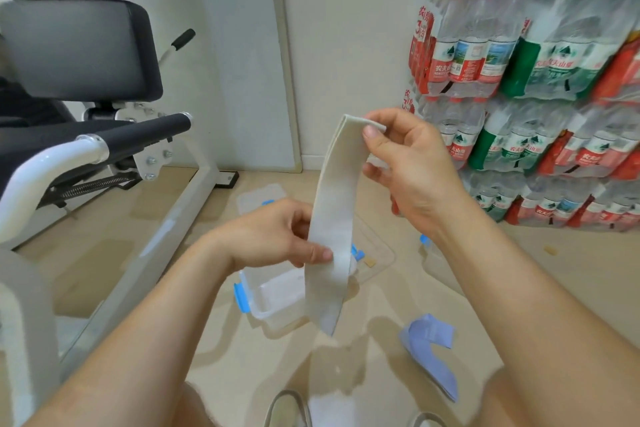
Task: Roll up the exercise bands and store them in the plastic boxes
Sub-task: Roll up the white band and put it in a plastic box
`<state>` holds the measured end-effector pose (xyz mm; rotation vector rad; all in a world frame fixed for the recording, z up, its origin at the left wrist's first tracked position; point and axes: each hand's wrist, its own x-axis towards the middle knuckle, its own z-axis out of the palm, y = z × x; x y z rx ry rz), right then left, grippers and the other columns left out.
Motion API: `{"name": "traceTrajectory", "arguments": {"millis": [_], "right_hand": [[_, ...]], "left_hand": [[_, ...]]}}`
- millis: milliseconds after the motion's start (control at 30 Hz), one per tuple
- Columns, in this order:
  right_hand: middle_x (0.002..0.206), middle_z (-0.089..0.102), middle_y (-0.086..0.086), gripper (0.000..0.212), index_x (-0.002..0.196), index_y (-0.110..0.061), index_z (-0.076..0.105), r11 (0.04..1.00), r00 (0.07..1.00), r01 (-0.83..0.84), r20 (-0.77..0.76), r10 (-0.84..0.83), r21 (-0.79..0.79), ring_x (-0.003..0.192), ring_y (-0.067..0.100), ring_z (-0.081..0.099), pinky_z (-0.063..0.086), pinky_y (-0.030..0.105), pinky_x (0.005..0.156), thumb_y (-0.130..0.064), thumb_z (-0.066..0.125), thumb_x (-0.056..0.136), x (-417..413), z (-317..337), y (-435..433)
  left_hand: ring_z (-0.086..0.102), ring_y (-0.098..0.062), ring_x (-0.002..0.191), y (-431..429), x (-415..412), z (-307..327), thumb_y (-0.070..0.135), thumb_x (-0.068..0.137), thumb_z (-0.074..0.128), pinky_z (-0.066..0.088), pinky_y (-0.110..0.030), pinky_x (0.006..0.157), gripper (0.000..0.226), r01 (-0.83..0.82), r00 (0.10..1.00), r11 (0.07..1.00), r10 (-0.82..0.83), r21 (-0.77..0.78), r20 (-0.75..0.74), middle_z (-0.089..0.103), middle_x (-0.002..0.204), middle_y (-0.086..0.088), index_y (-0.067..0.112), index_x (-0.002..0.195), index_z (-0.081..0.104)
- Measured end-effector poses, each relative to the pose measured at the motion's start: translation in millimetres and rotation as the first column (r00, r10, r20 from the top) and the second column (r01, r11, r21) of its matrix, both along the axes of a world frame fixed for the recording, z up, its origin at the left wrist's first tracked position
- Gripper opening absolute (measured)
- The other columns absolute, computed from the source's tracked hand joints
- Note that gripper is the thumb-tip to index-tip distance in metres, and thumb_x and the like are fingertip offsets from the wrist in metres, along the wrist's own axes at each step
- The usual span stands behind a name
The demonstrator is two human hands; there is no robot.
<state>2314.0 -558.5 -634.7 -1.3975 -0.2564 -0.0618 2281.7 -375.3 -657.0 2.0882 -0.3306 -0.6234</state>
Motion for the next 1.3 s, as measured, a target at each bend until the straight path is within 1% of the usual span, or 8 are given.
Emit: {"name": "traceTrajectory", "arguments": {"millis": [167, 300, 433, 600, 700, 800, 967, 1300], "right_hand": [[0.065, 0.053, 0.009, 0.023, 0.07, -0.008, 0.051, 0.941, 0.931, -0.273, -0.192, 0.311, 0.201, 0.067, 0.023, 0.057, 0.051, 0.027, 0.059, -0.002, 0.034, 0.084, 2, -2, -2], [0.065, 0.048, 0.011, 0.012, 0.064, -0.005, 0.047, 0.912, 0.909, -0.377, -0.123, 0.397, 0.163, 0.068, 0.024, 0.053, 0.047, 0.029, 0.063, -0.01, 0.039, 0.072, 2, -4, -2], [0.061, 0.054, 0.009, 0.027, 0.078, -0.003, 0.058, 0.926, 0.92, -0.367, -0.11, 0.375, 0.088, 0.06, 0.025, 0.055, 0.049, 0.03, 0.057, -0.03, 0.051, 0.082, -2, -1, -1], [0.092, 0.064, 0.014, 0.039, 0.107, -0.009, 0.056, 0.95, 0.938, -0.31, -0.15, 0.311, 0.033, 0.083, 0.029, 0.063, 0.053, 0.041, 0.077, 0.002, 0.064, 0.071, 0, -8, -4], [0.096, 0.068, 0.012, 0.048, 0.123, -0.011, 0.054, 0.977, 0.963, -0.191, -0.209, 0.168, -0.098, 0.074, 0.014, 0.067, 0.056, 0.021, 0.065, 0.009, 0.063, 0.081, -1, -10, -6], [0.087, 0.073, 0.006, 0.032, 0.112, -0.012, 0.063, 0.969, 0.98, -0.108, -0.188, 0.066, -0.223, 0.049, -0.001, 0.059, 0.034, 0.009, 0.039, 0.004, 0.064, 0.083, -2, -10, -7], [0.083, 0.075, 0.003, 0.02, 0.096, -0.013, 0.073, 0.955, 0.982, -0.126, -0.167, 0.083, -0.269, 0.069, 0.007, 0.066, 0.044, 0.017, 0.054, -0.001, 0.065, 0.083, -1, -15, -1], [0.097, 0.074, 0.01, 0.02, 0.107, -0.004, 0.07, 0.981, 0.985, -0.085, -0.161, 0.057, -0.172, 0.088, 0.016, 0.07, 0.055, 0.022, 0.064, -0.008, 0.061, 0.09, -6, -19, 12]], "left_hand": [[0.069, -0.02, 0.078, -6, -9, 18, -0.009, 0.087, 0.046, 0.051, -0.023, 0.06, 0.03, -0.138, 0.99, 0.933, 0.14, -0.332, -0.017, 0.071, 0.108, -0.002, 0.01, 0.106, 0.061], [0.06, -0.012, 0.074, -18, -8, 15, 0.02, 0.089, 0.063, 0.045, -0.024, 0.056, 0.012, -0.27, 0.936, 0.901, 0.328, -0.34, 0.126, 0.065, 0.092, 0.003, 0.013, 0.096, 0.055], [0.057, -0.011, 0.063, -22, -5, 17, 0.016, 0.085, 0.068, 0.039, -0.022, 0.053, 0.024, -0.265, 0.931, 0.886, 0.338, -0.381, 0.139, 0.066, 0.072, 0.005, 0.012, 0.104, 0.055], [0.045, -0.004, 0.039, -25, -3, 17, 0.001, 0.081, 0.07, 0.034, -0.01, 0.042, 0.03, -0.378, 0.876, 0.816, 0.468, -0.438, 0.115, 0.062, 0.049, 0.006, 0.01, 0.109, 0.066], [0.041, -0.006, 0.038, -19, -1, 16, 0.003, 0.08, 0.071, 0.033, -0.012, 0.04, 0.021, -0.463, 0.822, 0.765, 0.56, -0.448, 0.107, 0.067, 0.057, 0.001, 0.006, 0.101, 0.071], [0.042, -0.006, 0.039, -14, -1, 14, 0.009, 0.081, 0.072, 0.034, -0.015, 0.043, 0.012, -0.476, 0.817, 0.78, 0.563, -0.407, 0.122, 0.064, 0.057, 0.003, 0.006, 0.092, 0.072], [0.041, -0.004, 0.041, -10, 3, 13, 0.021, 0.089, 0.064, 0.03, -0.016, 0.044, 0.015, -0.467, 0.769, 0.757, 0.603, -0.457, 0.213, 0.055, 0.049, 0.013, 0.013, 0.098, 0.072], [0.051, -0.011, 0.044, -15, 8, 8, 0.023, 0.086, 0.068, 0.038, -0.019, 0.047, 0.004, -0.512, 0.681, 0.757, 0.646, -0.406, 0.344, 0.063, 0.054, -0.006, 0.023, 0.089, 0.071]]}}
